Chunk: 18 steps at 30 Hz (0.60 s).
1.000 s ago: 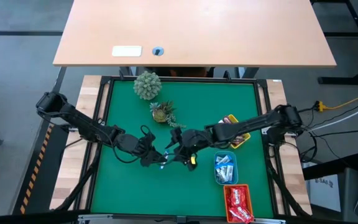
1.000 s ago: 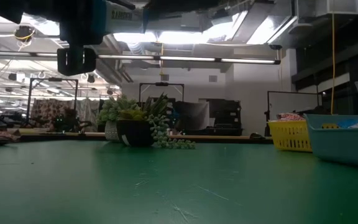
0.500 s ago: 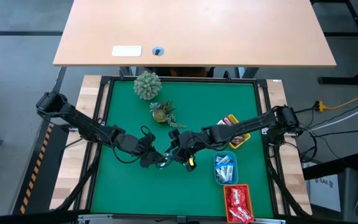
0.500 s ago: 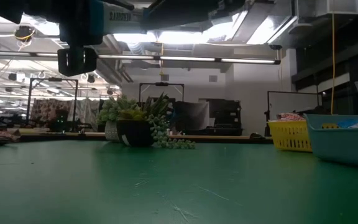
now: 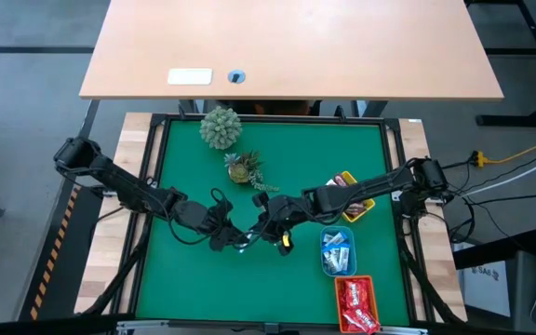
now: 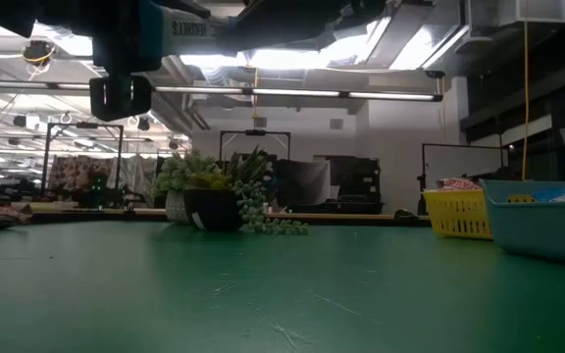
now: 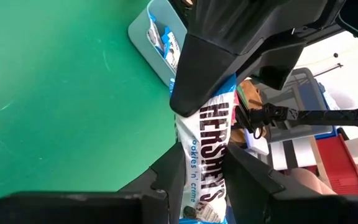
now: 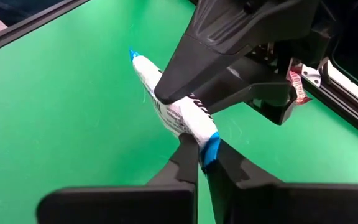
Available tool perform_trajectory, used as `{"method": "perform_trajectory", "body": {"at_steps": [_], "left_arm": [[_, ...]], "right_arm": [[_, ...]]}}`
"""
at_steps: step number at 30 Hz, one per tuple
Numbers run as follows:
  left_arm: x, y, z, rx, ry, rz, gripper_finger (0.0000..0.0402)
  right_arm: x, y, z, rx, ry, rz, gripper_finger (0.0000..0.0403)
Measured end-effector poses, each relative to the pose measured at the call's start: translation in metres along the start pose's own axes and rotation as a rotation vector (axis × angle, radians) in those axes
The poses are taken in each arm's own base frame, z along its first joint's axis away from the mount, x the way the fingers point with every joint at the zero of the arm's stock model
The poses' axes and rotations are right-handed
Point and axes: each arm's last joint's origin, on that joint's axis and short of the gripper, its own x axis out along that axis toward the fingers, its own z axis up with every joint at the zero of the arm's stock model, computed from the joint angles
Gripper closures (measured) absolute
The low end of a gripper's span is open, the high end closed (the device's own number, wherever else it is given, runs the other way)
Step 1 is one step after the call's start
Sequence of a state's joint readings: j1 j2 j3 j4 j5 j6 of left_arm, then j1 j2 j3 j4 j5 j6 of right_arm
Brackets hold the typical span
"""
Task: Sort candy
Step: Put the white chocolate into the blue bin
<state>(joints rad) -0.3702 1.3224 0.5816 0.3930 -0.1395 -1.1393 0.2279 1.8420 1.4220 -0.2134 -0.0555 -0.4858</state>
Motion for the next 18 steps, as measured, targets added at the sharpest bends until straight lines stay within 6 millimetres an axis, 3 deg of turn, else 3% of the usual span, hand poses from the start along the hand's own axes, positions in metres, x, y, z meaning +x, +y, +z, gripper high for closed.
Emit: {"method": "perform_trajectory", "body": {"at_steps": [10, 18], "left_arm": [[0.0, 0.006, -0.002, 0.012, 0.033, 0.075, 0.0297], [-0.001, 0.011, -0.004, 0.063, 0.042, 0.11, 0.0226]], "right_arm": [[0.001, 0.001, -0.001, 0.009, 0.01, 0.003, 0.0391], [0.001, 0.006, -0.003, 0.037, 0.035, 0.045, 0.0391]]}}
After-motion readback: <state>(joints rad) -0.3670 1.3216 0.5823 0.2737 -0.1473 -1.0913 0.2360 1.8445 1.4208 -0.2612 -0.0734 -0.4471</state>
